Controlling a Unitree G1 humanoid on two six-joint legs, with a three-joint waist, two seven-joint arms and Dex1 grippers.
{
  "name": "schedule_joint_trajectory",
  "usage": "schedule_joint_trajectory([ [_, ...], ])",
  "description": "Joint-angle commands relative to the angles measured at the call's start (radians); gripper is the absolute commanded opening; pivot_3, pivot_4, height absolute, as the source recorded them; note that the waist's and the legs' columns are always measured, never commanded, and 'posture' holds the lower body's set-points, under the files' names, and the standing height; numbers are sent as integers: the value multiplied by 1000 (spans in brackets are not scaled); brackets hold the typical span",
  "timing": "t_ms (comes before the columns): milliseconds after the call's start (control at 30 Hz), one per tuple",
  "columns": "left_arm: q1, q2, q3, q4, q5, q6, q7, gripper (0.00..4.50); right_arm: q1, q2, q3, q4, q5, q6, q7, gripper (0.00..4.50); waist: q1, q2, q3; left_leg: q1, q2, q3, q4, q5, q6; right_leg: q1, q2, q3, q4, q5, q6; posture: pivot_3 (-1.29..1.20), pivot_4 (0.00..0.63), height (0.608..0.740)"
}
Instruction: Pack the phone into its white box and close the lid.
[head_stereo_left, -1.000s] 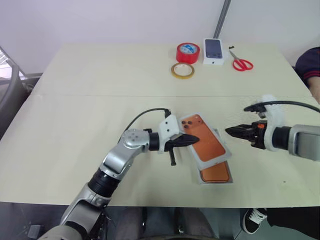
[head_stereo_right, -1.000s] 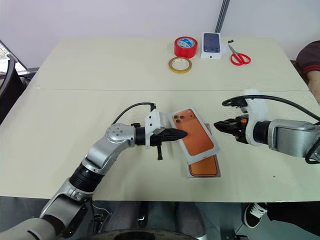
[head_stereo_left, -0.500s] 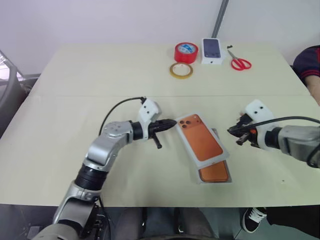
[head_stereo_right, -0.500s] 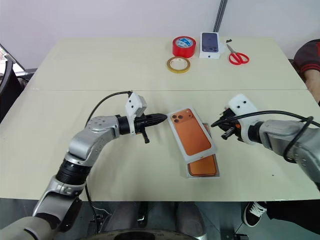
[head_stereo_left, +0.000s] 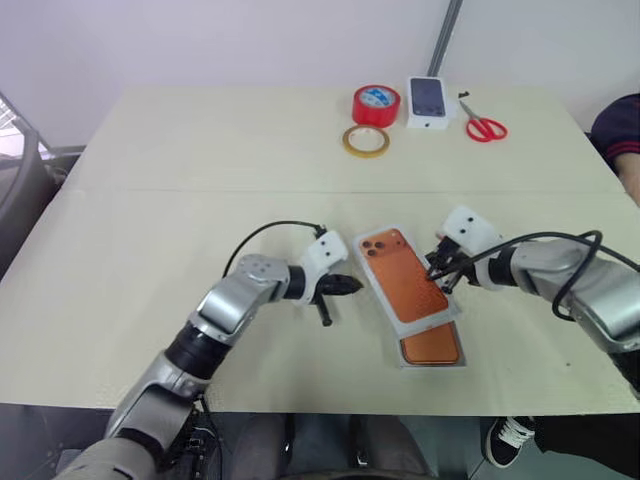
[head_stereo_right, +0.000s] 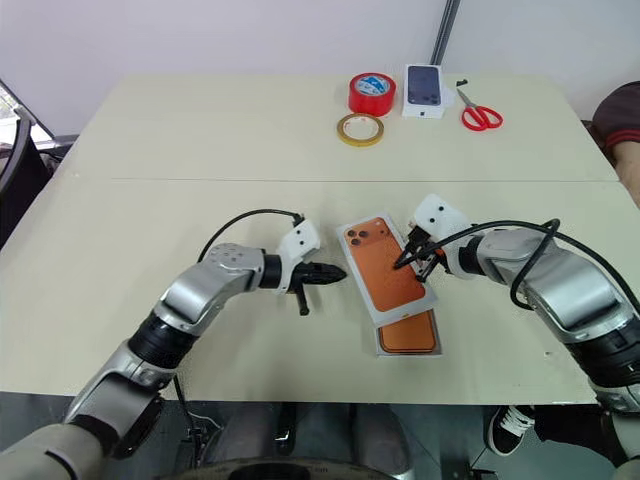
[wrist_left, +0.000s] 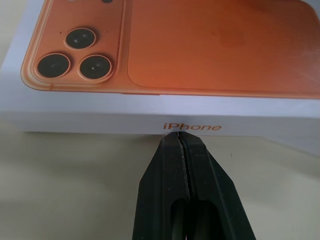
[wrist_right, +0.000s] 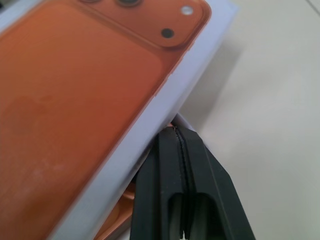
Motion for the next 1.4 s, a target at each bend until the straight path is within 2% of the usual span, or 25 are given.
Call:
schedule_joint_trajectory([
  [33, -21, -15, -6, -31, -18, -24, -36, 0, 26, -24, -59, -87, -7, 14, 40, 29, 0, 0, 0, 0, 0, 0, 0, 0, 0, 0, 0, 0, 0, 0, 0, 0, 150, 736],
  [367, -53, -11, -48, -54, -11, -20, -119, 0, 189, -83, -214, -240, -6, 107, 74, 29, 2, 0, 0, 0, 0, 0, 0, 0, 0, 0, 0, 0, 0, 0, 0, 0, 150, 736],
  [667, -59, -3, -104, -50, 13, -46, -168, 0, 336, -83, -308, -325, -21, 161, 65, 29, 1, 0, 0, 0, 0, 0, 0, 0, 0, 0, 0, 0, 1, 0, 0, 0, 150, 736],
  [1000, -63, -21, -114, -49, 17, -51, -179, 0, 390, -74, -352, -372, -21, 192, 54, 29, 3, 0, 0, 0, 0, 0, 1, 0, 0, 1, 0, 0, 1, 0, 0, 0, 150, 736],
  [1400, -45, -8, -131, -93, 8, -38, -200, 0, 447, -101, -399, -481, 30, 219, 131, 29, 4, 0, 0, 0, 0, 0, 1, 0, 0, 1, 0, 0, 1, 0, 0, 0, 150, 736],
])
